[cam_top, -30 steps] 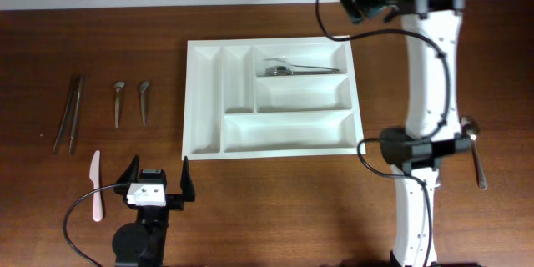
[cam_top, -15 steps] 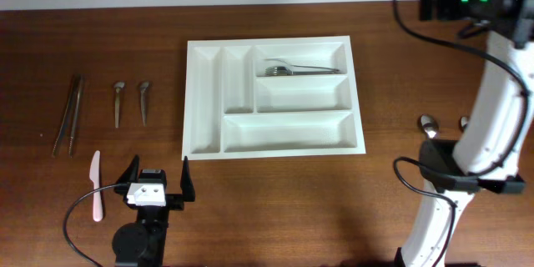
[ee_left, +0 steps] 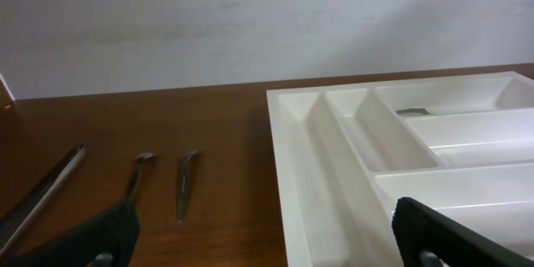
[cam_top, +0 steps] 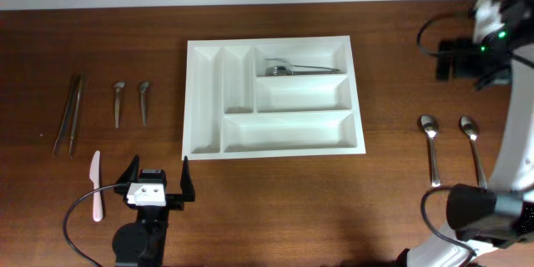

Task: Pack container
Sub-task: 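Withdraw the right gripper right toward the spoons, then lower the right gripper onto the left spoon and close on its handle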

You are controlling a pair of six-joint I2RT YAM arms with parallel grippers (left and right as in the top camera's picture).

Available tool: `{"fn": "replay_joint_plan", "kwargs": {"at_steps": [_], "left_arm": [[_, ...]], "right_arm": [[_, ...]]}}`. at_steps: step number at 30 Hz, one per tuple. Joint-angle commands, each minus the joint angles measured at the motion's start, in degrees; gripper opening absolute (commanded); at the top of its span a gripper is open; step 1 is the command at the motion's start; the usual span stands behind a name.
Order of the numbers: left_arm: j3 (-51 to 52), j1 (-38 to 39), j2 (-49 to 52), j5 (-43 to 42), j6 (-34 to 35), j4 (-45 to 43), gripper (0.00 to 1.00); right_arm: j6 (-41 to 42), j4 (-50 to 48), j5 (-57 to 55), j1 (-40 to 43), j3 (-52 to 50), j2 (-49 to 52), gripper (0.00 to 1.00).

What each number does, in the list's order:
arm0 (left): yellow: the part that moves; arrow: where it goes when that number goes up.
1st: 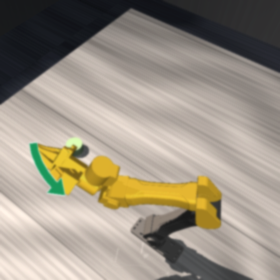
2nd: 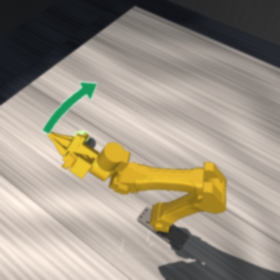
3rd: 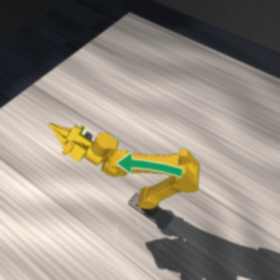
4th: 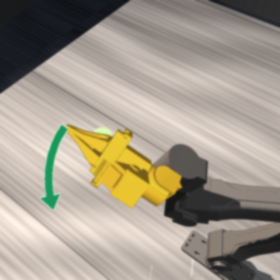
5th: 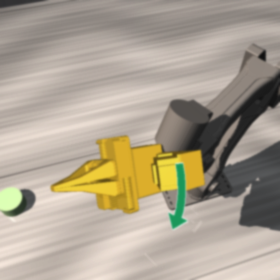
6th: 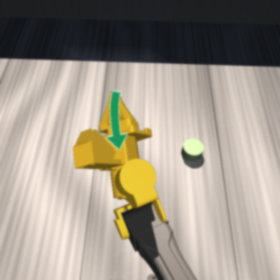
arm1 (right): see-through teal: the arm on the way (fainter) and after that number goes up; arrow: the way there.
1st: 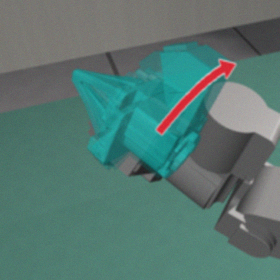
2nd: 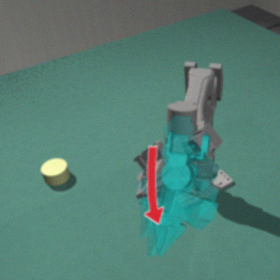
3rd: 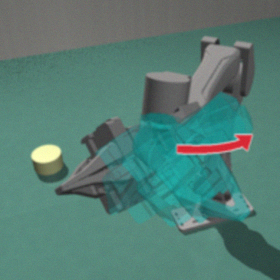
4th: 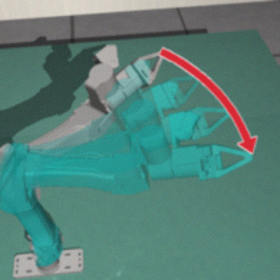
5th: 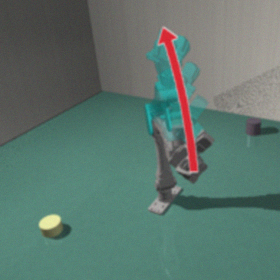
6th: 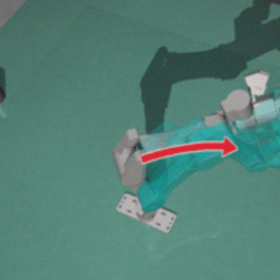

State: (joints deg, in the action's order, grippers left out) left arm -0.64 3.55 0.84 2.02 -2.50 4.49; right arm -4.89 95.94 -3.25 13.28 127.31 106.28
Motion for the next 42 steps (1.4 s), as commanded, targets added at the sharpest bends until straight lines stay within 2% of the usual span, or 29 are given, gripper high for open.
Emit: {"fn": "replay_joint_plan", "kwargs": {"at_steps": [1, 3, 7, 29, 42], "left_arm": [[0.1, -0.3, -0.5, 0.8, 0.3, 0.1, 0.99], [0.1, -0.3, -0.5, 0.8, 0.3, 0.1, 0.99], [0.1, -0.3, -0.5, 0.8, 0.3, 0.1, 0.99], [0.1, -0.3, -0.5, 0.8, 0.3, 0.1, 0.99], [0.1, -0.3, -0.5, 0.8, 0.3, 0.1, 0.99]], "right_arm": [[-5.6, -3.8, 2.5, 2.7, -11.8, 0.6, 0.99], [-11.4, -6.2, 4.2, 3.8, -17.5, 0.9, 0.99], [-17.6, -8.9, 4.1, 5.7, -27.8, 1.7, 0.99], [-17.4, -24.4, 1.9, 7.1, -44.9, 5.0, 0.99], [-17.4, -29.0, 2.6, 11.1, -46.4, 6.7, 0.99]]}}
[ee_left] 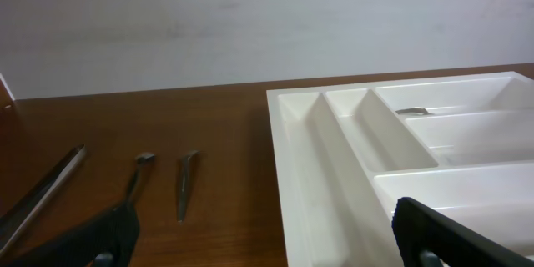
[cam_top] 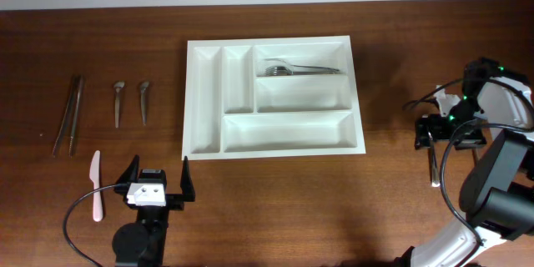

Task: Pack container
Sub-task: 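Lower the right gripper onto the left spoon and close on its handle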

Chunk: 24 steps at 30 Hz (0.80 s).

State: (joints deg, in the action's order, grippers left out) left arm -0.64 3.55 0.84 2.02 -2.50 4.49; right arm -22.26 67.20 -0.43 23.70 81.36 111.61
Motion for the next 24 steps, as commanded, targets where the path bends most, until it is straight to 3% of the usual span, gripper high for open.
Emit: {"fn": "replay_joint_plan", "kwargs": {"at_steps": [1, 24], "left_arm": [[0.1, -0.3, -0.5, 0.8, 0.3, 0.1, 0.99], [0.1, -0.3, -0.5, 0.8, 0.3, 0.1, 0.99]], "right_arm": [[0.0, -0.5, -0.2, 0.7, -0.5, 1.8, 0.99], [0.0, -8.3, -3.2, 0.7, -1.3, 3.8, 0.99]]}}
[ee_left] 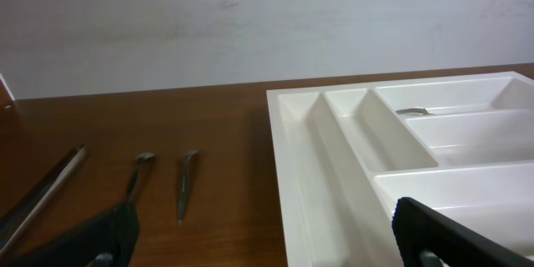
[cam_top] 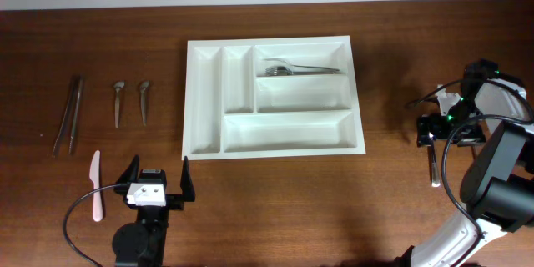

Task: Pack container
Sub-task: 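Lower the right gripper onto the left spoon and close on its handle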

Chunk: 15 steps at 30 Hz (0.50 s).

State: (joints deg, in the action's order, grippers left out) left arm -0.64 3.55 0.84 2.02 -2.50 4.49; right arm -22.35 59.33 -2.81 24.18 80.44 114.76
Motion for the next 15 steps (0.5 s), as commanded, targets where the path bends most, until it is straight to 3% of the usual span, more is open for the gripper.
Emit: {"fn": "replay_joint_plan", "kwargs": {"at_steps": [1, 15], "left_arm": [[0.1, -0.3, -0.5, 0.8, 0.3, 0.1, 0.99], [0.1, -0.3, -0.5, 0.8, 0.3, 0.1, 0.99]], "right_arm": [[0.1, -0.5, -0.9, 0.2, -0.4, 0.7, 0.99], [0.1, -4.9, -0.9, 0.2, -2.3, 0.9, 0.99]]}}
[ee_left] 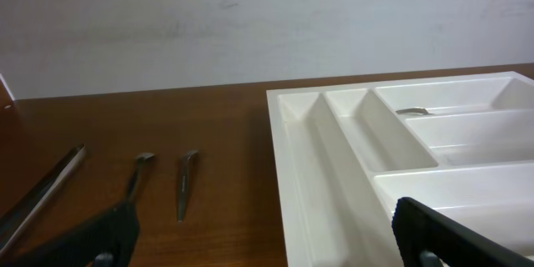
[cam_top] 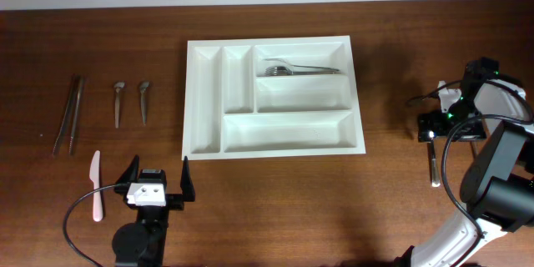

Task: Pack container
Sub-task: 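Lower the right gripper onto the left spoon and close on its handle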

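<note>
The white cutlery tray (cam_top: 190, 100) lies mid-table, with silver cutlery (cam_top: 300, 70) in its top right compartment. My right gripper (cam_top: 427, 129) is low over the bowl end of a spoon (cam_top: 433, 165) on the right, whose handle sticks out toward the front. Whether its jaws grip the spoon is unclear. My left gripper (cam_top: 157, 182) rests open near the front edge, left of the tray. In the wrist view the left gripper (ee_left: 267, 254) faces the tray's left compartments (ee_left: 334, 158) with nothing between its fingers.
Two small spoons (cam_top: 118, 103) (cam_top: 143, 100), a pair of long thin utensils (cam_top: 68, 115) and a pink knife (cam_top: 95, 185) lie on the left of the table. The right arm (cam_top: 492, 183) and its cables cover the table's right edge.
The right gripper has shifted only very slightly at the spoon's bowl end. The left arm, the tray and the cutlery on the left are unchanged.
At first the right gripper was raised at the far right corner, and two spoons lay in plain view on the right. Then it was down over the left spoon's bowl, the arm covering the other spoon, and it stays there now. The left arm never moved.
</note>
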You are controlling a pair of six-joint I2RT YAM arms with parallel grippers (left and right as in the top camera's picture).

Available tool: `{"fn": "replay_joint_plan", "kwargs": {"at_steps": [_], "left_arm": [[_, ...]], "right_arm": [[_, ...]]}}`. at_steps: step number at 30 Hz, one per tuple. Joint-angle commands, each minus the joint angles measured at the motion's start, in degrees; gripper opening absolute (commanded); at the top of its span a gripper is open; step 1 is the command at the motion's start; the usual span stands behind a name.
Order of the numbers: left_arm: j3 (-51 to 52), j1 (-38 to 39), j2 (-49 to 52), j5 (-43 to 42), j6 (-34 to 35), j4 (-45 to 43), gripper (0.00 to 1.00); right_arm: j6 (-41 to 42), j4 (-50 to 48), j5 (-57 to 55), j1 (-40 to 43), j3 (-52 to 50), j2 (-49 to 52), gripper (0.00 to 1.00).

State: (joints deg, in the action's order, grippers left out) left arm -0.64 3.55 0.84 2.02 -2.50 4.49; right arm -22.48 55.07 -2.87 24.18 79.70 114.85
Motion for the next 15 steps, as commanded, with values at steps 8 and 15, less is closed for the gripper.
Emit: {"fn": "replay_joint_plan", "kwargs": {"at_steps": [8, 15], "left_arm": [[0.1, -0.3, -0.5, 0.8, 0.3, 0.1, 0.99], [0.1, -0.3, -0.5, 0.8, 0.3, 0.1, 0.99]], "right_arm": [[0.2, -2.0, -0.8, 0.2, -4.2, 0.8, 0.99], [0.2, -2.4, -0.8, 0.2, -4.5, 0.8, 0.99]]}}
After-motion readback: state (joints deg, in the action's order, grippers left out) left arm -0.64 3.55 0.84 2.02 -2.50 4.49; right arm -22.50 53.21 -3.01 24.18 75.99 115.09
